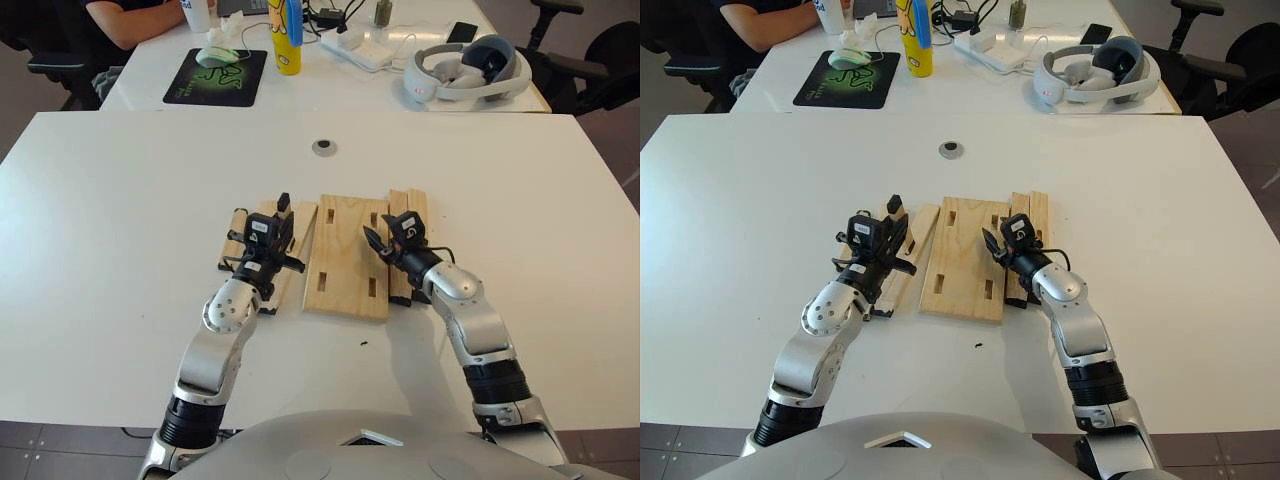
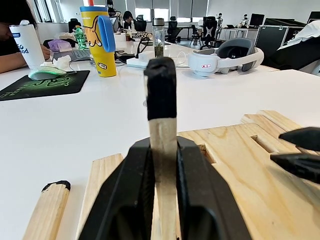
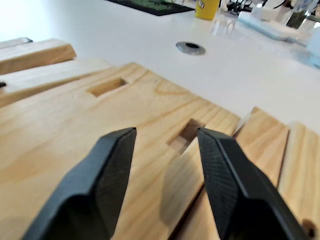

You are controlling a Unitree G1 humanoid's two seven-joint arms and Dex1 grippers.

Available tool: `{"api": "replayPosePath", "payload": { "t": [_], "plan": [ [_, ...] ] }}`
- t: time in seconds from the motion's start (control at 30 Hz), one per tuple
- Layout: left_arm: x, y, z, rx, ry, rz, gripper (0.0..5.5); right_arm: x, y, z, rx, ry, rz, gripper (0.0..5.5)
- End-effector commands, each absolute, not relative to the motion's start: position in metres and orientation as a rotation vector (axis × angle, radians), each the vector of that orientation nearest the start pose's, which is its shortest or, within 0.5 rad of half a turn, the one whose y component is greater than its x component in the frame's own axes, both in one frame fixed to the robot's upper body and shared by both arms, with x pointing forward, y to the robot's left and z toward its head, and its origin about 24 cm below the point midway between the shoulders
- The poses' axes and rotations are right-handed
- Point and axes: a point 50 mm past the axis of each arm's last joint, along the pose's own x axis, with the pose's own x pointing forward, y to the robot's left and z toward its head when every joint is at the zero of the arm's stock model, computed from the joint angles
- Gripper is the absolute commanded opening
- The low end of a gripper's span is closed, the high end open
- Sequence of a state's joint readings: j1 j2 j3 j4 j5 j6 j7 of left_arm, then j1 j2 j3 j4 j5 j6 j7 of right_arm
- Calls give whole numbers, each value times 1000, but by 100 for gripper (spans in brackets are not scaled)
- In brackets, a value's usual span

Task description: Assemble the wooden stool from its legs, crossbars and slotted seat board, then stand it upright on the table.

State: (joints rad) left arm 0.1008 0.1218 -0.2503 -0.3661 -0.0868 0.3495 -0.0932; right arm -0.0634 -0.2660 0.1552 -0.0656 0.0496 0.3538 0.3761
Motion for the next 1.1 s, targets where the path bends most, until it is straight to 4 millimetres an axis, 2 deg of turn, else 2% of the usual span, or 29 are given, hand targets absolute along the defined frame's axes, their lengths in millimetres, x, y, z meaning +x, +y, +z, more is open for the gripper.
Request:
{"api": "replayPosePath", "payload": {
  "t": [0.03,0.43,0.73,1.1],
  "plan": [
    [216,109,35,15,278,-337,43,247,-145,16,-229,423,546,225],
    [215,109,36,-6,258,-321,43,250,-142,15,-258,453,593,225],
    [205,117,32,17,263,-351,43,254,-144,20,-266,431,589,225],
    [208,106,36,-2,228,-377,43,258,-142,22,-269,422,609,225]
  ]
}}
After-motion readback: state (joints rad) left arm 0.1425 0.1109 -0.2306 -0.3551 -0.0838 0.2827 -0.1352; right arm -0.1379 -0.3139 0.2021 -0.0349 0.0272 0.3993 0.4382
